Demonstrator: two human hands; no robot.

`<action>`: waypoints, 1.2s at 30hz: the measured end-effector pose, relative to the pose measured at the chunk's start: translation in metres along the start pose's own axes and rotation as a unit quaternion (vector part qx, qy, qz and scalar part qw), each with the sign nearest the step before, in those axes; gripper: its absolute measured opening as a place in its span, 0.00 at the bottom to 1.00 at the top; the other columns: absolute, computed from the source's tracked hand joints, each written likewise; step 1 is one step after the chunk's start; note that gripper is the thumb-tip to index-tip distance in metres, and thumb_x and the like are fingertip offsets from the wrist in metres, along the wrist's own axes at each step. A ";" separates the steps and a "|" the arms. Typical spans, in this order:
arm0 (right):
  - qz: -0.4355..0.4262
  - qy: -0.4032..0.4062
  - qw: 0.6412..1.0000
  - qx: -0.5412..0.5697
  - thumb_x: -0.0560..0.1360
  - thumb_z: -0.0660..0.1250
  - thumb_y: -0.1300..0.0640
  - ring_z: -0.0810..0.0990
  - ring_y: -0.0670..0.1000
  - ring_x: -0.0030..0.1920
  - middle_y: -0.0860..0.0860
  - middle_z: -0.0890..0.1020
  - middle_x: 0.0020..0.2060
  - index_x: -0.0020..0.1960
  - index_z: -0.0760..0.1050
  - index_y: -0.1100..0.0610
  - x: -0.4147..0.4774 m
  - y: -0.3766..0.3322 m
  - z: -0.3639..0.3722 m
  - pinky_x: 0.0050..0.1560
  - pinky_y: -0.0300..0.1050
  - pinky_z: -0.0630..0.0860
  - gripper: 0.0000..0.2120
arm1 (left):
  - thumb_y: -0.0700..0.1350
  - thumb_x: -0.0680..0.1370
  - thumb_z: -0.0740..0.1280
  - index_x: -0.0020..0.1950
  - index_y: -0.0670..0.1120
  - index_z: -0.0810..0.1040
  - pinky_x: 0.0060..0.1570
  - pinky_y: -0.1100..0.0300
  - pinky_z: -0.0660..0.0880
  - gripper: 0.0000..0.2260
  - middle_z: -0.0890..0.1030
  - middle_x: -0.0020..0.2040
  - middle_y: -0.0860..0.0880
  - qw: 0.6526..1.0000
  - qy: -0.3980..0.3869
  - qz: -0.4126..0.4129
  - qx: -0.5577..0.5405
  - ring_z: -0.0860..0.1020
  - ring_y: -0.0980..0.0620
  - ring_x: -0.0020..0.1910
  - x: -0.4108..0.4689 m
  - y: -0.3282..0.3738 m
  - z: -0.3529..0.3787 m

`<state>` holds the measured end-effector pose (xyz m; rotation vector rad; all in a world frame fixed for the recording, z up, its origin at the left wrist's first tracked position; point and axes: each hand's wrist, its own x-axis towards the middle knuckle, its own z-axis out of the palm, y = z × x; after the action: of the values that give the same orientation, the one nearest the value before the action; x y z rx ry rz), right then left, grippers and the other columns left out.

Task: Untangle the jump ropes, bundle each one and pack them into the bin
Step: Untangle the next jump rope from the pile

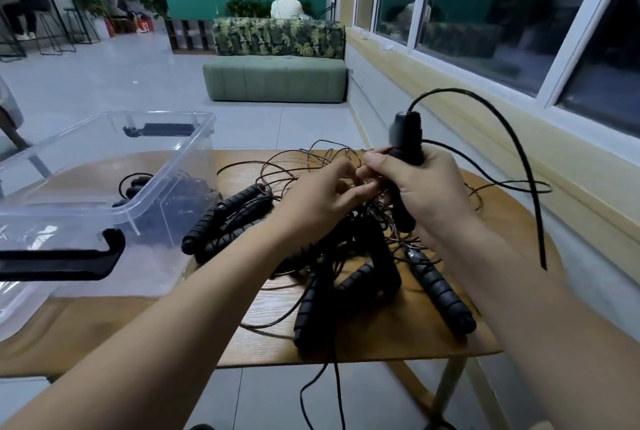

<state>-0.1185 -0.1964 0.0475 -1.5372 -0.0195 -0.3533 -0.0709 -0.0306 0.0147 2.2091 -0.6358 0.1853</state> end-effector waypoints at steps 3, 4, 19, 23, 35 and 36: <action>-0.004 0.020 1.000 0.010 0.80 0.75 0.60 0.84 0.50 0.34 0.57 0.89 0.42 0.51 0.84 0.62 0.005 -0.007 -0.009 0.32 0.41 0.75 0.05 | 0.73 0.76 0.67 0.64 0.58 0.67 0.51 0.54 0.79 0.26 0.87 0.48 0.57 1.000 -0.021 -0.014 -0.007 0.84 0.58 0.46 -0.008 0.003 -0.002; -0.003 0.022 1.000 0.014 0.81 0.75 0.60 0.84 0.50 0.35 0.57 0.90 0.43 0.53 0.83 0.63 0.006 -0.008 -0.012 0.31 0.41 0.76 0.06 | 0.73 0.73 0.70 0.65 0.57 0.65 0.52 0.55 0.80 0.30 0.86 0.48 0.57 1.000 -0.027 -0.015 0.003 0.84 0.59 0.47 -0.011 0.005 -0.002; 0.009 0.096 0.994 0.050 0.80 0.75 0.58 0.82 0.48 0.34 0.56 0.90 0.44 0.53 0.81 0.57 0.019 -0.009 -0.047 0.30 0.40 0.73 0.04 | 0.48 0.82 0.70 0.47 0.55 0.82 0.34 0.60 0.68 0.05 0.77 0.33 0.58 0.989 0.043 0.026 0.136 0.74 0.53 0.35 0.016 -0.012 -0.042; -0.004 0.100 0.994 0.042 0.80 0.75 0.58 0.82 0.49 0.34 0.57 0.90 0.44 0.50 0.82 0.57 0.015 -0.011 -0.050 0.33 0.42 0.75 0.03 | 0.45 0.83 0.71 0.49 0.48 0.84 0.32 0.66 0.70 0.03 0.82 0.38 0.53 0.987 0.141 -0.031 0.069 0.79 0.53 0.34 0.046 -0.017 -0.057; -0.021 0.079 0.996 0.042 0.80 0.76 0.57 0.83 0.52 0.35 0.58 0.89 0.44 0.51 0.82 0.61 0.010 -0.014 -0.039 0.37 0.47 0.76 0.07 | 0.37 0.75 0.76 0.75 0.47 0.72 0.54 0.53 0.80 0.29 0.84 0.51 0.51 0.980 0.131 -0.144 0.050 0.83 0.47 0.53 0.086 -0.030 -0.068; -0.019 0.077 0.996 0.041 0.80 0.76 0.57 0.83 0.52 0.35 0.57 0.89 0.44 0.51 0.83 0.61 0.010 -0.013 -0.037 0.38 0.49 0.76 0.07 | 0.37 0.75 0.76 0.74 0.48 0.73 0.56 0.53 0.80 0.29 0.84 0.53 0.50 0.981 0.124 -0.138 0.050 0.82 0.48 0.56 0.081 -0.031 -0.065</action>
<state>-0.1202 -0.2346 0.0605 -1.4258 0.0569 -0.4959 0.0197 0.0040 0.0641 2.2952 -0.1845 0.3480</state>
